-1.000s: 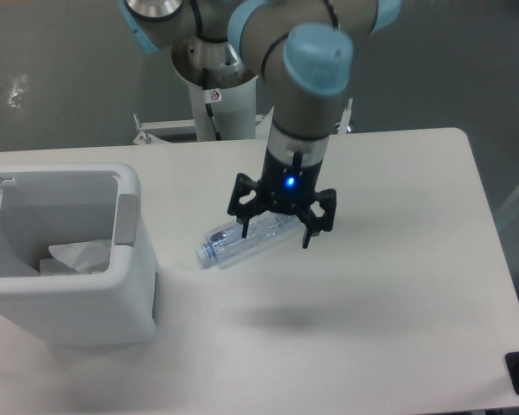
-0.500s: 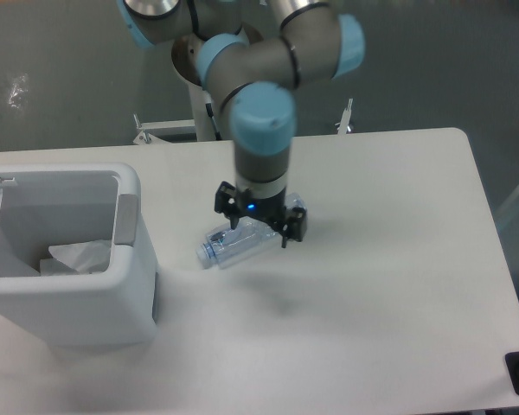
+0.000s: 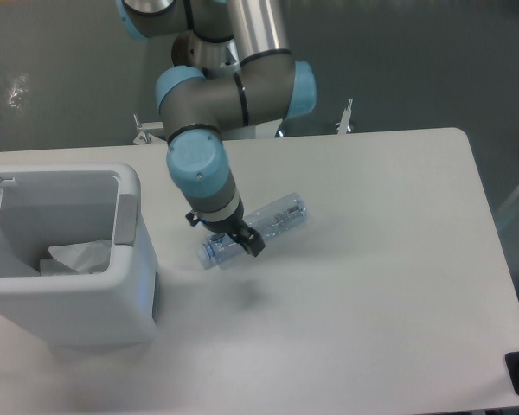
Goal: Place the trash in the trash can
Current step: 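Move the gripper to the clear water bottle and lower it, then grasp the water bottle near its cap and lift it upright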
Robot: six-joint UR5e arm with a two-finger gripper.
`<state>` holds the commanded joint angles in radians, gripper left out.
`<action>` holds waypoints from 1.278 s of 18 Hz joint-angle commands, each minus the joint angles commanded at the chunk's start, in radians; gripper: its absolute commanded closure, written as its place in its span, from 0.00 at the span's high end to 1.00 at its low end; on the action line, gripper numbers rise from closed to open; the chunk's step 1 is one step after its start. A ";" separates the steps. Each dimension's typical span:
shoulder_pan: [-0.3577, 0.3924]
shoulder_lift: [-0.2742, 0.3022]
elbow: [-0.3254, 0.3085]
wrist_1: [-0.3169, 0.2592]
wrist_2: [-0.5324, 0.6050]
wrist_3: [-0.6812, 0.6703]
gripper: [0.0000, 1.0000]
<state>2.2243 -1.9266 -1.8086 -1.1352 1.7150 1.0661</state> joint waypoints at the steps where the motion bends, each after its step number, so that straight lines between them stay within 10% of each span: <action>1: -0.008 -0.011 0.003 0.003 0.000 -0.005 1.00; 19: -0.021 -0.123 0.055 0.023 0.002 -0.107 1.00; 23: -0.022 -0.127 0.078 0.022 0.000 -0.112 0.67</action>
<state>2.2028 -2.0540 -1.7303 -1.1137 1.7150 0.9542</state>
